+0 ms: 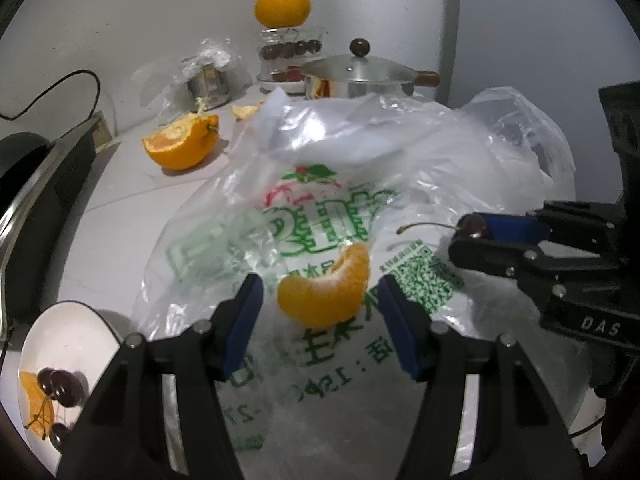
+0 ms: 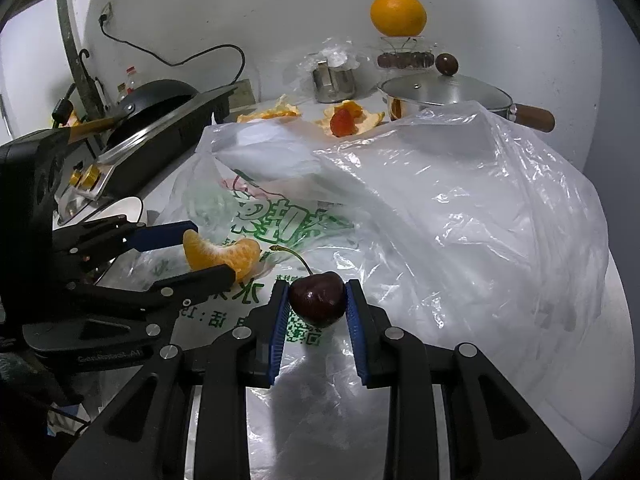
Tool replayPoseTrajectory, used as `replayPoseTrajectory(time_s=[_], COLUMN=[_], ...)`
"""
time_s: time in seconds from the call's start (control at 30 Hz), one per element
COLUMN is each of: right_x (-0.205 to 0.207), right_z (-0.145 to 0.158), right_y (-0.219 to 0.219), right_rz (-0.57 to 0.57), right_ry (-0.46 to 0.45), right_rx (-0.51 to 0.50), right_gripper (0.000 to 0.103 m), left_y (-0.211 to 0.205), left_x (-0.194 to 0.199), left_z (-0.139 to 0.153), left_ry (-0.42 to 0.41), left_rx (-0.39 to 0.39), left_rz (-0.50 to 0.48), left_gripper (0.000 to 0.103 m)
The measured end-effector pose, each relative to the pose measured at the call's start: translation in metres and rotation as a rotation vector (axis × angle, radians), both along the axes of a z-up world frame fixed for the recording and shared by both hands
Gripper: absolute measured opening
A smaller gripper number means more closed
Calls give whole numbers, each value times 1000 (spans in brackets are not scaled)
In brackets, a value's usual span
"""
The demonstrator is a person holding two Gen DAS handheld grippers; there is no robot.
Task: Organize fruits
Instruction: 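Lift the cherry and orange segment and carry them toward the white plate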
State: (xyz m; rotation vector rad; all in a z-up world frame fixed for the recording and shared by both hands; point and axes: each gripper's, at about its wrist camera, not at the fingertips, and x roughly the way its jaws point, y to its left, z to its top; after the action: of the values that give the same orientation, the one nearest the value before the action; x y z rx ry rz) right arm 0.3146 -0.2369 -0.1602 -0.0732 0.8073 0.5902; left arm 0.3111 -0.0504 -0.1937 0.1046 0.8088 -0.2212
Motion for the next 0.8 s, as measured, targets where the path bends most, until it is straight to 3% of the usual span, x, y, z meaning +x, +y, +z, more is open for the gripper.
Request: replayPoseTrajectory(time_s=[0.2,0.3,0.37,0.43,0.8], right_x=[2,3,3,3,2], right_z=[-1,-2,-2,-2,-1], right_y=[-1,-1,-1,-1,-2], right_rz=[-1,1,2,3,1], right_ry=[-1,2,2,1,1], right_rx=[4,6,5,6,8], right_gripper=[30,30,30,30,30], left_y=[-8,-11,-10,-11,-22], left_x=[-1,-3,-4,-5,-6], left_z=[-5,-6,-6,-6,-12], left_ry=[23,15,12,12,25], left_rx=[7,22,26,37,109], left_rz=[-51,-59,-58,-71,-118], left_gripper=[60,51,37,31,31])
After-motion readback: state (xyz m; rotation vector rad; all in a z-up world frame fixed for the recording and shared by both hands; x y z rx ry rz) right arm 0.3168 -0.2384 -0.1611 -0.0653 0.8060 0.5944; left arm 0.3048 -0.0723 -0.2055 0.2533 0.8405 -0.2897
